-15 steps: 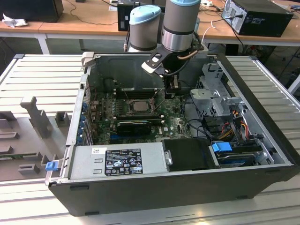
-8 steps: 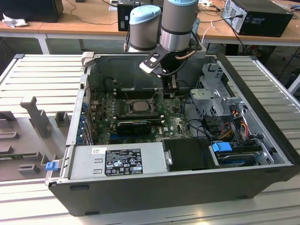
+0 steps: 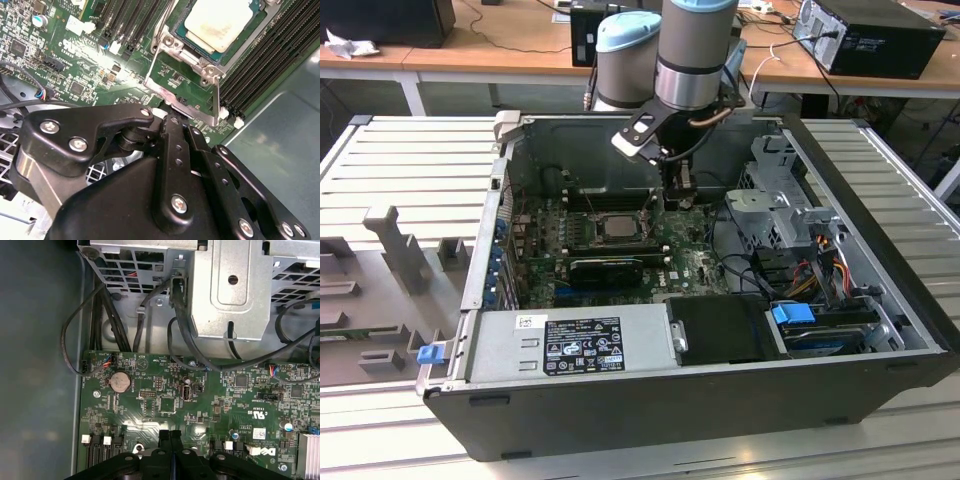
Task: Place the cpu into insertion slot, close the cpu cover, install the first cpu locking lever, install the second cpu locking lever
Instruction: 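Close the cpu cover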
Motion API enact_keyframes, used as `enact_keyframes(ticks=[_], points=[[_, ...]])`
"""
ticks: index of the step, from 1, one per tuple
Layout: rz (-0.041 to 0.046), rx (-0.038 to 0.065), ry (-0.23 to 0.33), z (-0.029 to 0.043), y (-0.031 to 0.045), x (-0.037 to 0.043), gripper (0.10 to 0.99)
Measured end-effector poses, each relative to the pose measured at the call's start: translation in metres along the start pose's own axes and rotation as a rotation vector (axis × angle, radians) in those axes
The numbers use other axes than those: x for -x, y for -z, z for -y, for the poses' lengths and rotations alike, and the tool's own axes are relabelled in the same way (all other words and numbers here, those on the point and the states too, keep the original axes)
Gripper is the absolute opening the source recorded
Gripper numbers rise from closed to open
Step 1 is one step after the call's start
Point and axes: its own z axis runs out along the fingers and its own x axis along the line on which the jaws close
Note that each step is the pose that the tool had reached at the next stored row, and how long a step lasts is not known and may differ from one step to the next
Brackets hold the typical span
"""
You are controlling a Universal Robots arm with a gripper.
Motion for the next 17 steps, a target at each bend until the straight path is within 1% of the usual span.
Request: enact_keyframes(ticks=[7, 17], points=[[0.0000, 0.000, 0.000, 0.0040, 0.0000, -0.0002, 0.106], [-0.0001, 0.000, 0.000, 0.0075, -0.0001, -0.0004, 0.106]])
